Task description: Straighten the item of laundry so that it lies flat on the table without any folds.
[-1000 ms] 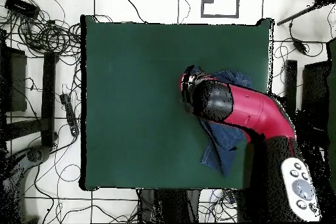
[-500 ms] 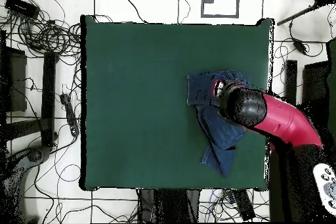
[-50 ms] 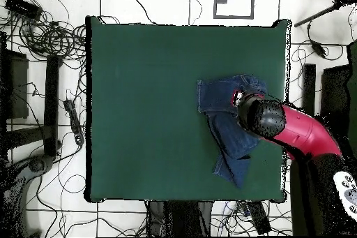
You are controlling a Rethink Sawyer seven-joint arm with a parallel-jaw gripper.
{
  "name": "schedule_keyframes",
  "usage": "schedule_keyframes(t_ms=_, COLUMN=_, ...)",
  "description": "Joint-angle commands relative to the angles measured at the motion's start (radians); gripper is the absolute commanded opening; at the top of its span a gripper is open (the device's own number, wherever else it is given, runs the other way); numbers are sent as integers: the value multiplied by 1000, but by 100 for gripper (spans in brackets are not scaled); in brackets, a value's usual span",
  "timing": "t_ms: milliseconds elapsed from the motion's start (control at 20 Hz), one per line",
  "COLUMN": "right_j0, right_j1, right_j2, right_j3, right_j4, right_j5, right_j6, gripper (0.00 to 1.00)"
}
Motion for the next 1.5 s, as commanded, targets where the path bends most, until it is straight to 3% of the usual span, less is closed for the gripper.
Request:
schedule_keyframes(t_ms=50, right_j0=30, right_j1=30, right_j2=122, right_j3=41, right_j4=-35, right_j5=-51, right_j6=39, gripper=0)
schedule_keyframes(t_ms=100, right_j0=26, right_j1=29, right_j2=127, right_j3=42, right_j4=-37, right_j5=-47, right_j6=35, gripper=100)
schedule_keyframes(t_ms=800, right_j0=38, right_j1=-26, right_j2=109, right_j3=47, right_j4=-41, right_j5=60, right_j6=19, gripper=100)
schedule_keyframes(t_ms=1250, right_j0=150, right_j1=-90, right_j2=39, right_j3=66, right_j4=-6, right_j5=111, right_j6=134, gripper=100)
schedule_keyframes(t_ms=1500, right_j0=217, right_j1=-65, right_j2=-2, right_j3=72, right_j4=21, right_j5=67, right_j6=217, gripper=100)
